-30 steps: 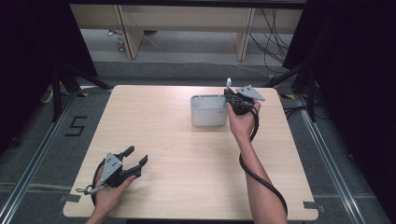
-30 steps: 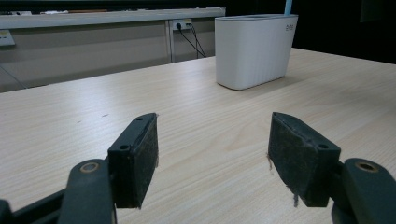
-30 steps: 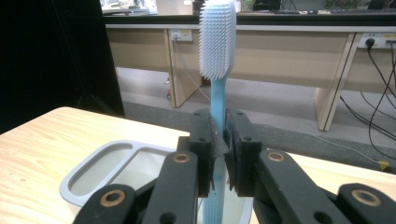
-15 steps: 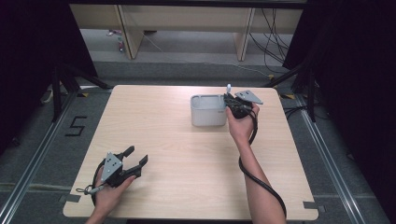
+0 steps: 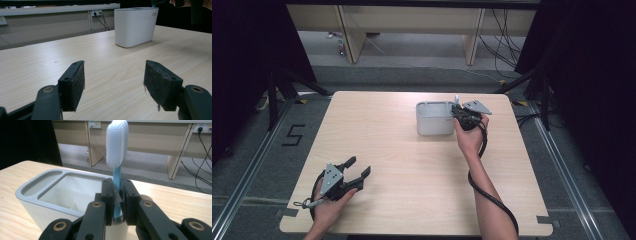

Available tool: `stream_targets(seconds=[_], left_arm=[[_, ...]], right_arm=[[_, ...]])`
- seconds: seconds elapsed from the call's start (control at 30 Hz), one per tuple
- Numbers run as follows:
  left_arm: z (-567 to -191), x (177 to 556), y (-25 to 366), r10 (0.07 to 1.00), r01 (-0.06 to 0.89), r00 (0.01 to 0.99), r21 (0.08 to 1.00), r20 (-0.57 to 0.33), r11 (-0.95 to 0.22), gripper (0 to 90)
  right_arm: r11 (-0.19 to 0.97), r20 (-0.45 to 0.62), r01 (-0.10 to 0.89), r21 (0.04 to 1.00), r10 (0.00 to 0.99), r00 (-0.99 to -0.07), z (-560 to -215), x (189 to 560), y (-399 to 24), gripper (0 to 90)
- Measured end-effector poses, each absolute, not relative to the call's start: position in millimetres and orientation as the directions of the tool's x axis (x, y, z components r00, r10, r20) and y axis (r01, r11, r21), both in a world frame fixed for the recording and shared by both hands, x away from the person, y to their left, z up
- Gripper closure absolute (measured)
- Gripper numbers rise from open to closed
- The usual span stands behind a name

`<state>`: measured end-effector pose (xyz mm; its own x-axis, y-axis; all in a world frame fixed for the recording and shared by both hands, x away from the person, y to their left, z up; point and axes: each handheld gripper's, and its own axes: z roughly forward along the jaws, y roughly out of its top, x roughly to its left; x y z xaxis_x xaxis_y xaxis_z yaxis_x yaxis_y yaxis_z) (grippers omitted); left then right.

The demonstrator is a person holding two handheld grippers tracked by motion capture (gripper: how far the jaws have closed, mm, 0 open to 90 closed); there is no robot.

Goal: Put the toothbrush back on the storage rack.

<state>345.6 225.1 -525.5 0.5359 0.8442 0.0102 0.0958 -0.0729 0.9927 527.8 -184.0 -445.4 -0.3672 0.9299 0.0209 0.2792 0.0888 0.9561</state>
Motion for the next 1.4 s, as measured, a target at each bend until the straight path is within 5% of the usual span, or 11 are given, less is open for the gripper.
stream_targets(seconds=[0.37,0.47,0.67,1.4], left_arm=[[-524.3,343.5,226.4,0.848,0.121,0.53,0.989,0.007,-0.084,32.7],[-524.9,344.8,225.9,0.844,0.108,0.536,0.991,0.009,-0.08,32.7],[-524.5,343.8,226.4,0.848,0.12,0.53,0.99,0.004,-0.079,32.7],[-524.4,344.1,224.4,0.85,0.117,0.527,0.989,0.014,-0.089,33.0]], right_arm=[[0.1,0.021,0.306,0.947,0.93,-0.368,-446.6,527.5,-184.9,76.6],[0.094,0.03,0.329,0.94,0.935,-0.354,-446.6,523.2,-186.1,61.0],[0.075,0.059,0.347,0.935,0.931,-0.359,-445.4,507.5,-199.1,49.4],[0.161,0.049,0.434,0.887,0.9,-0.434,-470.5,422.3,-236.1,46.6]])
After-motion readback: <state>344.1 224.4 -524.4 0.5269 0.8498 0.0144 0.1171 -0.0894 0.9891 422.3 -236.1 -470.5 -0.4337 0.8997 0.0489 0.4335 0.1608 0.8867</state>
